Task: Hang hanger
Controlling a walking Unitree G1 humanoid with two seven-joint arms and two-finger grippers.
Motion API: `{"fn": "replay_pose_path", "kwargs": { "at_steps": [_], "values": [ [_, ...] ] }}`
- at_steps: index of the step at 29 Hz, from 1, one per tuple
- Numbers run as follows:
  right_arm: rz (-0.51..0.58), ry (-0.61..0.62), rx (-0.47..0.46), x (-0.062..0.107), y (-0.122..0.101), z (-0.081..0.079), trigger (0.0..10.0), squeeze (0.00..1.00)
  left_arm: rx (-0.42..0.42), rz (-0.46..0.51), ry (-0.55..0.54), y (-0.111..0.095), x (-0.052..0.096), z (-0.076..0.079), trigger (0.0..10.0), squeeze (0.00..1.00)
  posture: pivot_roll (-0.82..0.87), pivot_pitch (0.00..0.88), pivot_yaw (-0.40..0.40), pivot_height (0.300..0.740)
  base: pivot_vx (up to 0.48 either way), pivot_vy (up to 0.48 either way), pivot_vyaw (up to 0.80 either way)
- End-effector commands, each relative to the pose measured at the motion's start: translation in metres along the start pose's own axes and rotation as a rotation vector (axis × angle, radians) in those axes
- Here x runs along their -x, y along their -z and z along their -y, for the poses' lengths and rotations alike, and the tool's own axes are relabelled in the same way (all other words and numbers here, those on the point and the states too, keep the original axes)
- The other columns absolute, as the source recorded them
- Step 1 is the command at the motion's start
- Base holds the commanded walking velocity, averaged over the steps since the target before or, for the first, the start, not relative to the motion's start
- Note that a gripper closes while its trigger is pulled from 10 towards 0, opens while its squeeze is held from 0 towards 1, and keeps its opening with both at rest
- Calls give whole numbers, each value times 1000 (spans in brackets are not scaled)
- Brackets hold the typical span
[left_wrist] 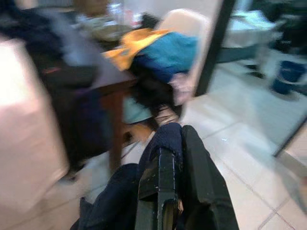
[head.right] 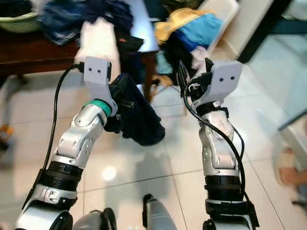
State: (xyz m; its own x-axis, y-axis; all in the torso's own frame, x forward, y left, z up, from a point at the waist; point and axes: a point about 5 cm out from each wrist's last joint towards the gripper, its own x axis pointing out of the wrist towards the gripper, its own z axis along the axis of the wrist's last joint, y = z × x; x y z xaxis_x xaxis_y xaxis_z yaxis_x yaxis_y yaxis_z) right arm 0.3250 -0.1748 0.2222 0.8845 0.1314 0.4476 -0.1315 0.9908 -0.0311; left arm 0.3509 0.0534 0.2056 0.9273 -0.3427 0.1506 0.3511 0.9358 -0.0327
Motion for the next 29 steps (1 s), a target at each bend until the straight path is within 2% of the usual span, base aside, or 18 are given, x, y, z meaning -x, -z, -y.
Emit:
{"fn": "replay_pose_path", "kwargs": {
  "at_steps": [1,2,3,5,7,8,9,10,13,14,16,18,29],
  "values": [
    [-29,-3,-4,6,9,-4,10000,0,-36,55,22,-7,-3,7,10000,0,-50,87,13,740,0,0,-800],
    [-29,-3,-4,6,9,-4,10000,0,-36,55,22,-7,-3,7,10000,0,-50,87,13,740,0,0,-800],
    [-46,-8,-4,9,13,-7,10000,0,-114,80,17,-9,0,6,10000,0,-53,91,15,740,0,0,-800],
    [-78,-6,-9,18,21,-12,10000,0,-245,111,9,-14,17,0,10000,0,-51,102,16,740,0,0,-800],
    [-78,-6,-9,18,21,-12,10000,0,-245,111,9,-14,17,0,10000,0,-51,102,16,740,0,0,-800],
    [-87,-9,-10,20,24,-14,10000,0,-273,110,-3,-14,23,-3,10000,0,-42,104,18,740,0,0,-800],
    [-91,-13,-13,21,25,-16,10000,0,-275,109,-13,-16,29,-6,10000,0,-46,107,17,740,0,0,-800],
    [-91,-13,-13,21,25,-16,10000,0,-275,109,-13,-16,29,-6,10000,0,-46,107,17,740,0,0,-800],
    [-95,-26,-16,22,26,-19,10000,0,-279,89,-16,-14,49,-11,10000,0,-42,124,7,740,0,0,-800],
    [-95,-26,-16,22,26,-19,10000,0,-279,89,-16,-14,49,-11,10000,0,-42,124,7,740,0,0,-800],
    [-96,-29,-17,22,26,-20,10000,0,-291,76,8,-12,55,-13,10000,0,-44,129,14,740,0,0,-800],
    [-95,-33,-16,25,26,-23,10000,0,-343,67,56,-9,62,-13,10000,0,-50,125,23,740,0,0,-800],
    [-85,-21,-5,34,24,-27,10000,0,-344,50,88,-4,74,-9,10000,0,-96,98,59,740,0,0,-800]
  ]
}}
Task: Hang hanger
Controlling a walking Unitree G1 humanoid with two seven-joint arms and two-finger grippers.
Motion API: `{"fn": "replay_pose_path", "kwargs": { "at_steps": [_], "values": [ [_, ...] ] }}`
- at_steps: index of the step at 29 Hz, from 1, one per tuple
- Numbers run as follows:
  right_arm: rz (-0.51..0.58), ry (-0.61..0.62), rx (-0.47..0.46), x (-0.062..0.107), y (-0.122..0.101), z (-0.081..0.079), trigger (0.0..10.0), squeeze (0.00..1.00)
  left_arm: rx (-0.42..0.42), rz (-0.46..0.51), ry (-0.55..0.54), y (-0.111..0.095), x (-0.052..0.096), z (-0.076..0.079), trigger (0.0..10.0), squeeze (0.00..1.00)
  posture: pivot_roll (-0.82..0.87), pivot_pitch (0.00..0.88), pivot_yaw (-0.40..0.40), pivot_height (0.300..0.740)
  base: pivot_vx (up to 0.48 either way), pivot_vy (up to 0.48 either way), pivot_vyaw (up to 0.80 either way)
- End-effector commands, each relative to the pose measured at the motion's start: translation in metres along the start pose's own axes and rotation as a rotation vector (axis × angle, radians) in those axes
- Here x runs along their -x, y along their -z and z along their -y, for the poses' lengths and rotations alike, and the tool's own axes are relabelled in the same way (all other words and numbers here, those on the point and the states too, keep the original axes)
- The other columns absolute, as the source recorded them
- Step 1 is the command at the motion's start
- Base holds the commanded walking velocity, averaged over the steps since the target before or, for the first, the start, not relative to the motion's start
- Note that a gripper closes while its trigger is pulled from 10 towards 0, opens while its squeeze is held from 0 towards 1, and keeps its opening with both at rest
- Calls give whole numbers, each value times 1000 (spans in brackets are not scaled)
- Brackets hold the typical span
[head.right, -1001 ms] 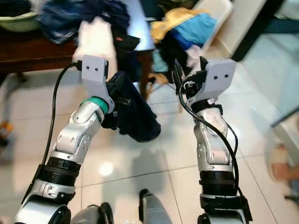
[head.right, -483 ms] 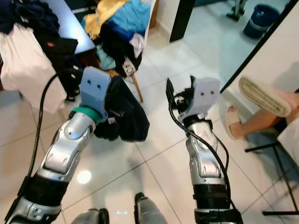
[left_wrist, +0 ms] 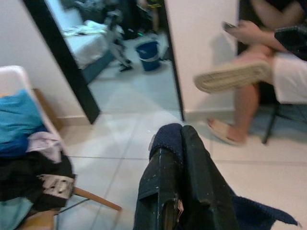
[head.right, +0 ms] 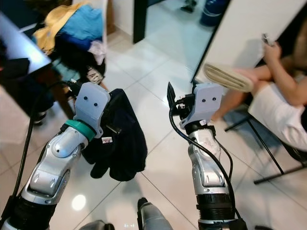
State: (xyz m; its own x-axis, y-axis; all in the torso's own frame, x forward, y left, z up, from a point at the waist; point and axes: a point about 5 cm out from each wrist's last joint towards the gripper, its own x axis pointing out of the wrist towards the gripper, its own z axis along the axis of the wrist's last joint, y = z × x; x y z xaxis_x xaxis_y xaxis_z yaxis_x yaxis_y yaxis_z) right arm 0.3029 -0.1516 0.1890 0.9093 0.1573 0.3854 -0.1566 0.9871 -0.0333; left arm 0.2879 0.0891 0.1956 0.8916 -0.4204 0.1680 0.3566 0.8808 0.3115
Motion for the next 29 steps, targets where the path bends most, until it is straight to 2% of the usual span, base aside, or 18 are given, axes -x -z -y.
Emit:
{"fn": "replay_pose_path", "kwargs": {
  "at_steps": [1,8,21,24,25,29],
  "values": [
    [-17,6,6,3,3,0,10000,0,9,20,-10,-5,1,2,10000,0,-102,91,63,740,0,0,-800],
    [-8,1,19,-1,0,3,10000,0,40,63,-91,-15,-10,-9,10000,0,-100,90,51,740,0,0,-800],
    [5,7,21,-3,-6,1,10000,0,45,102,-99,-28,-15,-16,10000,0,-98,123,56,740,0,0,-800],
    [5,19,27,-2,-6,4,10000,0,89,98,-83,-30,-17,-15,10000,0,-101,126,59,740,0,0,-800],
    [7,23,30,-2,-7,6,10000,0,128,96,-80,-31,-18,-14,10000,0,-104,129,63,740,0,0,-800],
    [15,34,39,-2,-10,9,10000,0,159,106,-68,-36,-21,-13,10000,0,-105,134,67,740,0,0,-800]
  ]
}}
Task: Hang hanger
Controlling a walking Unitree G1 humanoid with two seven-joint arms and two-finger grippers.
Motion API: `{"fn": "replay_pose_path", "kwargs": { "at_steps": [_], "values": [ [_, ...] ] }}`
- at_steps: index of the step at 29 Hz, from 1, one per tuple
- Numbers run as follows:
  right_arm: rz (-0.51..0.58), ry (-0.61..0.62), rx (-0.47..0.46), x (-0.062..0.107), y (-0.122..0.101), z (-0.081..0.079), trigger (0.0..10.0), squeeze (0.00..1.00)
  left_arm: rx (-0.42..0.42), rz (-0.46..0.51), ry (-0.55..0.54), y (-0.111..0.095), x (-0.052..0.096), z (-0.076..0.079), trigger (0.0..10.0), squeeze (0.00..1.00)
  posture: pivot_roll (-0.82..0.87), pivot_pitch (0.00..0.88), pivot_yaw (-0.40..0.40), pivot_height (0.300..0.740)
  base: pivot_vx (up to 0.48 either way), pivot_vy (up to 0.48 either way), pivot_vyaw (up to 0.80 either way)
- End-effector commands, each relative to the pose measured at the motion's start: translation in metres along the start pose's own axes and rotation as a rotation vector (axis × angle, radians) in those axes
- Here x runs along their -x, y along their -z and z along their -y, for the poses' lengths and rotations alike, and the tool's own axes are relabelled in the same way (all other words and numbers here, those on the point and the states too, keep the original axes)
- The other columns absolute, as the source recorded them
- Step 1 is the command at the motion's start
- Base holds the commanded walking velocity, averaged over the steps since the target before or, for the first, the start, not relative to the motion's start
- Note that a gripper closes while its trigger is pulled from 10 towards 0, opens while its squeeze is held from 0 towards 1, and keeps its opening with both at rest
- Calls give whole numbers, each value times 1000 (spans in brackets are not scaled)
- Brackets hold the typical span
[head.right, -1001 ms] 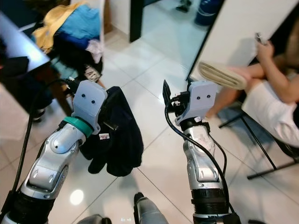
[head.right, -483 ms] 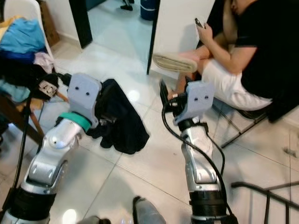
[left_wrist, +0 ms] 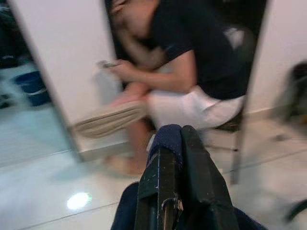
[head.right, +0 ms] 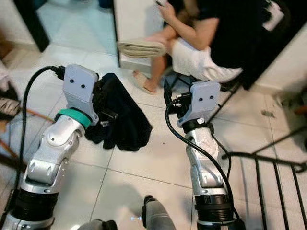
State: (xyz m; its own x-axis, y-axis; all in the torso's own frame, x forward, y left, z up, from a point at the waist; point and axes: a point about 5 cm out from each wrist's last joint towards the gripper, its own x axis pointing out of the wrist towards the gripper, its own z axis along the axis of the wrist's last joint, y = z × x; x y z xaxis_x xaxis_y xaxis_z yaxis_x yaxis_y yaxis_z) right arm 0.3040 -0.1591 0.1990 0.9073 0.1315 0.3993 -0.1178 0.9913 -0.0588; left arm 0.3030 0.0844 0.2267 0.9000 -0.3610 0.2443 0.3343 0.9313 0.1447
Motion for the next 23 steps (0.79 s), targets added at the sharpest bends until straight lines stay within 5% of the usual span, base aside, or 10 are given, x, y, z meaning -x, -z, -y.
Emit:
{"fn": "replay_pose_path", "kwargs": {
  "at_steps": [1,11,23],
  "values": [
    [3,11,2,1,-2,2,10000,0,-3,47,14,-11,-1,-1,10000,0,-105,134,67,740,0,0,-800],
    [14,62,32,0,-7,18,10000,0,-6,59,23,-17,-4,-2,10000,0,-104,138,68,740,0,0,-800],
    [8,42,14,1,-5,9,10000,0,-7,12,38,-5,2,4,10000,0,-99,134,68,740,0,0,-800]
  ]
}}
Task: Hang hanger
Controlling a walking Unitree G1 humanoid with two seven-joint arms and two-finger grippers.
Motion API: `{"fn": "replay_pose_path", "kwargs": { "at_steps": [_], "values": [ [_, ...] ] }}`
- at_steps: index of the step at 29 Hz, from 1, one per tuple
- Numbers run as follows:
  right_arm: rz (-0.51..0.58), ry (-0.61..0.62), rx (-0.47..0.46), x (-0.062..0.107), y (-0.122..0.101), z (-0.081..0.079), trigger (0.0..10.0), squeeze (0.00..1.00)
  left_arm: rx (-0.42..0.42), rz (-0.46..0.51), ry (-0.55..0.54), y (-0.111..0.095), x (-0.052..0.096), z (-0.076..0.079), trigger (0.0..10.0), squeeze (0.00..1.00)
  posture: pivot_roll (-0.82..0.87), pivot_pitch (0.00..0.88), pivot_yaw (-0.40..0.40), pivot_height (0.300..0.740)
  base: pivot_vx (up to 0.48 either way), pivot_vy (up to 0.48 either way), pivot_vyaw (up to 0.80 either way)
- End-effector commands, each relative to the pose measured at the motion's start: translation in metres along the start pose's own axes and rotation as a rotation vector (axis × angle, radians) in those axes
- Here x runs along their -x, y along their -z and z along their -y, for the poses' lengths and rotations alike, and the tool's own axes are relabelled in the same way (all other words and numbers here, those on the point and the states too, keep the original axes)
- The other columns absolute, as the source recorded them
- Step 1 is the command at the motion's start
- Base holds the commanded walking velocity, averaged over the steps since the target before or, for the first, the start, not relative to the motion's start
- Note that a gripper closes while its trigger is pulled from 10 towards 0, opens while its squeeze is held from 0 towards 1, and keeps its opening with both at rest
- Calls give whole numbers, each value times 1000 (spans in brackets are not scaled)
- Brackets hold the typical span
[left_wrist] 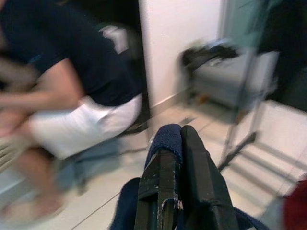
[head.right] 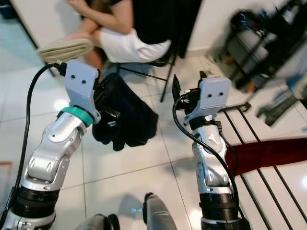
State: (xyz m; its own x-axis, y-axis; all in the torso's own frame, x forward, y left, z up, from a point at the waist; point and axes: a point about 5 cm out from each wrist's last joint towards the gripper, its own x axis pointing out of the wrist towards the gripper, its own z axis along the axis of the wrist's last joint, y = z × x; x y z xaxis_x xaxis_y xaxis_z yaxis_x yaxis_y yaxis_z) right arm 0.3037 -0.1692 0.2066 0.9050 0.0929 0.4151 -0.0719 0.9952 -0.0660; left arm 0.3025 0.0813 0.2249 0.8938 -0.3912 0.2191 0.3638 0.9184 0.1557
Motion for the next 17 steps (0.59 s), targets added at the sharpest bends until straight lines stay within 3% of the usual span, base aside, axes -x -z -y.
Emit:
{"fn": "replay_pose_path", "kwargs": {
  "at_steps": [1,17],
  "values": [
    [-7,2,-11,2,2,-2,10000,0,-6,33,4,-6,2,0,10000,0,-99,134,68,740,0,0,-800],
    [9,11,-15,0,-3,-1,10000,0,-9,80,45,-16,2,-3,10000,0,-98,134,74,740,0,0,-800]
  ]
}}
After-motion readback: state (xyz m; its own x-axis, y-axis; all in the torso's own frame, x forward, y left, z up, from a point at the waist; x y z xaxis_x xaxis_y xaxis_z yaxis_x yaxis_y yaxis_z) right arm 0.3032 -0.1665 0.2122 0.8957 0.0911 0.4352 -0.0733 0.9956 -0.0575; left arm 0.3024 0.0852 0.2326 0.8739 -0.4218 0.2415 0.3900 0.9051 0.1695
